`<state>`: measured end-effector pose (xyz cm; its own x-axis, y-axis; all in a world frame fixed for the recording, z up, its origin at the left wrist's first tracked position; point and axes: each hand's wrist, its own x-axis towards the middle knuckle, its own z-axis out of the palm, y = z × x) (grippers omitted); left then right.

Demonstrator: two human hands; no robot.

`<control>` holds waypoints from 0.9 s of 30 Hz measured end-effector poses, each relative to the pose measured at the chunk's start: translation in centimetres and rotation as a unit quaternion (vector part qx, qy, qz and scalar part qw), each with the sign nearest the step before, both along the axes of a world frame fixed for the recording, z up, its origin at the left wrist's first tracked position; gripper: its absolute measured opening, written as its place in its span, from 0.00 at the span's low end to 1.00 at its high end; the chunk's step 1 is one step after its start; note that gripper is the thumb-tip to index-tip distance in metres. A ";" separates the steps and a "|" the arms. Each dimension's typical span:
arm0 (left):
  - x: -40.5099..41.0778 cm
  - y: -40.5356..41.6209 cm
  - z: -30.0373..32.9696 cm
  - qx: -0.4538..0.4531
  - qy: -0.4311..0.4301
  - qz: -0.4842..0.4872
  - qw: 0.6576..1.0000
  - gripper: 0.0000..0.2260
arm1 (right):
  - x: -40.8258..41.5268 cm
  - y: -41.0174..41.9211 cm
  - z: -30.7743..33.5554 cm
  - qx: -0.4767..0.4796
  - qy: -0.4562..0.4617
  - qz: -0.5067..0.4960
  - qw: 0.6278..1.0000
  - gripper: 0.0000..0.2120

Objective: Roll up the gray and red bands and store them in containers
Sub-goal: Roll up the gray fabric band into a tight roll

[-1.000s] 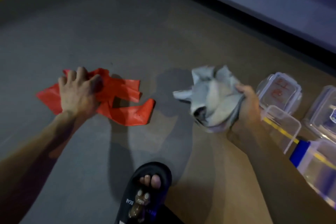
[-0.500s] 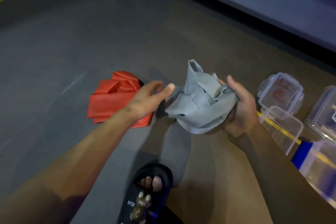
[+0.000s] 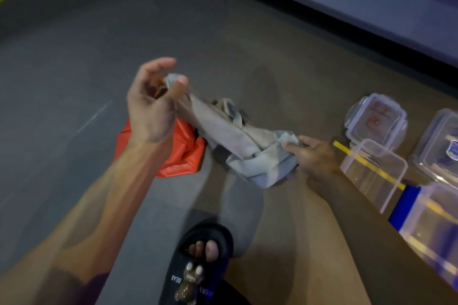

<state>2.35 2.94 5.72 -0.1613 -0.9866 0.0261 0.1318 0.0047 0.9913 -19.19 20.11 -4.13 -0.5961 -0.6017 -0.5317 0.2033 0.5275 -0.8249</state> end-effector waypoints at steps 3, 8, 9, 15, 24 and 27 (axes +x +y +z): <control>-0.2 -0.5 0.9 -0.050 -0.013 -0.022 0.998 0.13 | -0.5 -1.4 2.4 -0.132 -0.047 -0.066 0.988 0.10; 1.5 -1.0 -0.8 0.010 -0.028 0.178 0.984 0.12 | -3.2 -1.8 3.7 -0.149 0.066 -0.108 0.981 0.12; 1.8 -1.1 -1.2 0.028 -0.014 0.197 0.980 0.13 | -3.1 -1.4 3.3 -0.127 0.085 -0.116 0.981 0.11; 2.8 0.1 -4.7 -0.067 -0.329 -0.092 0.937 0.08 | -1.1 -2.3 3.4 -0.143 -0.181 -0.222 0.948 0.12; 0.6 4.1 -5.8 -0.013 -0.397 -0.299 0.868 0.45 | 0.5 -3.9 11.0 -0.191 -0.370 0.067 0.906 0.06; 0.0 4.1 -5.3 -0.089 -0.360 -0.310 0.876 0.37 | 0.9 -3.5 12.6 -0.157 -0.429 0.197 0.868 0.07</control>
